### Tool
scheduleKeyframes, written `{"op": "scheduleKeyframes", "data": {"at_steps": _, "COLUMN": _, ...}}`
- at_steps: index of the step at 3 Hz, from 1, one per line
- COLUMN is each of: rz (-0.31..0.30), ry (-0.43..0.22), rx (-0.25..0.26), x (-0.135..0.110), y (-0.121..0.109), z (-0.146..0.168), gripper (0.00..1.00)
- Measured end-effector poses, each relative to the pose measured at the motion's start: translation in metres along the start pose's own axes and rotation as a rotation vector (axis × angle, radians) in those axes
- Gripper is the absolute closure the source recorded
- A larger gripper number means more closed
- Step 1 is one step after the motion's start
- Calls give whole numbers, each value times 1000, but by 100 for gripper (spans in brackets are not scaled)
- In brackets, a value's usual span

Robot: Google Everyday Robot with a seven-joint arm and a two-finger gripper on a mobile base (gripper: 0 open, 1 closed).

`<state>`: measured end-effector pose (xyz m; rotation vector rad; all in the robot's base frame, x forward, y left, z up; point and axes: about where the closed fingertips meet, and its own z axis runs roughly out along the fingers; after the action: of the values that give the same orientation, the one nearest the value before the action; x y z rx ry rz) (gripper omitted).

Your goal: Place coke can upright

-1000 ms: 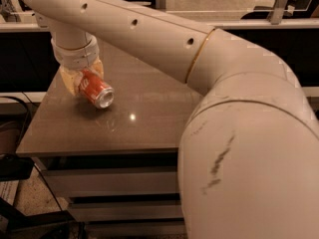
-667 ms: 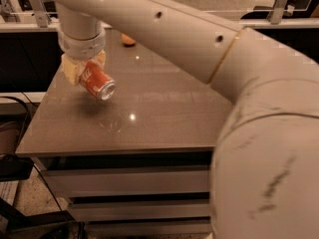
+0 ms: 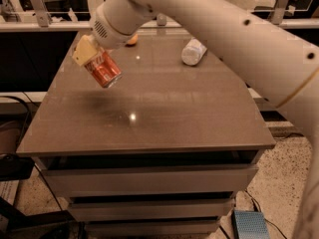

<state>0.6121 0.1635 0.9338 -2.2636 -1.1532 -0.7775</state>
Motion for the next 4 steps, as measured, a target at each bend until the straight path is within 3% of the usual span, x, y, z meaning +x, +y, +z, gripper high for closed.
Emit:
{"op": "scheduleKeyframes", "data": {"at_steps": 1, "rz": -25, "ry": 177, "rx": 119, "x": 9, "y": 5, "z": -22, "gripper": 100}}
{"op": "scheduleKeyframes", "data": {"at_steps": 2, "rz": -64, "ry": 311, "rx": 228, "x": 6, "y": 8, "z": -38, "gripper": 100}}
{"op": "scheduleKeyframes", "data": {"at_steps": 3, "rz": -110, "ry": 370, "rx": 302, "x": -11, "y": 10, "z": -48, "gripper": 100}}
{"op": "scheduleKeyframes", "data": {"at_steps": 4, "rz": -155, "ry": 407, "rx": 370, "x": -66, "y": 15, "z": -59, "gripper": 100}}
